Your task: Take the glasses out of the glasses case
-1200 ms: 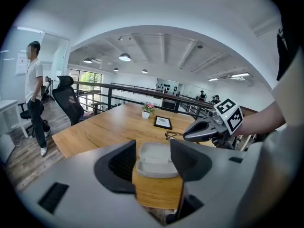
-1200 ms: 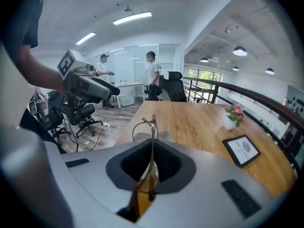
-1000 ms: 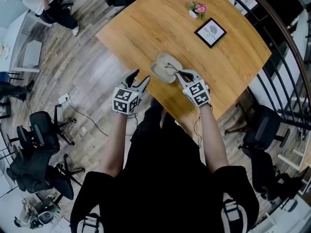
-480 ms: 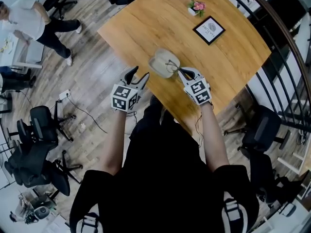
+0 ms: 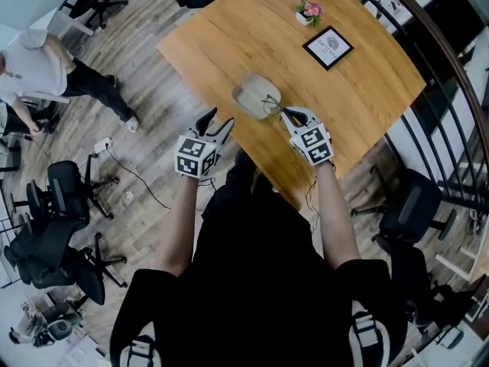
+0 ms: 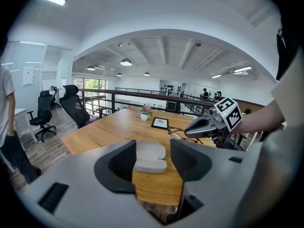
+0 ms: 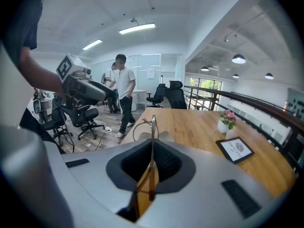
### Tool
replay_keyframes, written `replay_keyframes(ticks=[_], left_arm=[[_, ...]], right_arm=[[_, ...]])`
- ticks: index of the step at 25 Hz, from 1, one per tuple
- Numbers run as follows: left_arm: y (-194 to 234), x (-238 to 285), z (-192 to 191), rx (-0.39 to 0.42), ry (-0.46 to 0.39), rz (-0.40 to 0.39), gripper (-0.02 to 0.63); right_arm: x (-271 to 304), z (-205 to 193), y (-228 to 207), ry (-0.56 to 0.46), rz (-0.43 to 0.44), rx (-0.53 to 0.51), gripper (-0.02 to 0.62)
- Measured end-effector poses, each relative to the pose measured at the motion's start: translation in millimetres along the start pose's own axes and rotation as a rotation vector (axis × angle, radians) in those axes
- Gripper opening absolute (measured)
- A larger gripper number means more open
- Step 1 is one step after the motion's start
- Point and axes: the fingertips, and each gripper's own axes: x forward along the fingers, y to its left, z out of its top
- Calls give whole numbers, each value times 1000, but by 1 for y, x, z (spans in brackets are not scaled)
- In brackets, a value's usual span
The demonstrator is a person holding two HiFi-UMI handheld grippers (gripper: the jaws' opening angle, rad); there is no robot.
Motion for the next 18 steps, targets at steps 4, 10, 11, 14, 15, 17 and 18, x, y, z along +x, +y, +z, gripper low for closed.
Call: replay_keyframes(ticks=[4,10,11,14,15,17,18], left_arm=[[-3,-3,0,-3,-5,11,242],[-2,-5,1,-3,-7,18,242],[-2,-5,1,-4,-7,21,242],[0,-5,1,-5,-8,25,242],[0,-5,1,-6,-7,25,242],[0,-5,-1,-8,-2,26,242],[0,-6,-2,-8,0,27,242]], right_arm=[[-5,2,1,-16,1,4,23],[-4,-12,1,4,6,25,23],[-3,-13,1,5,9,27,23],[-2,-13,0,3,8,29,23],[-2,-11,-1,2,6,28,23],[-3,-9,-1,-1,5,24,23],[-3,-8,0,-3,5,22,23]])
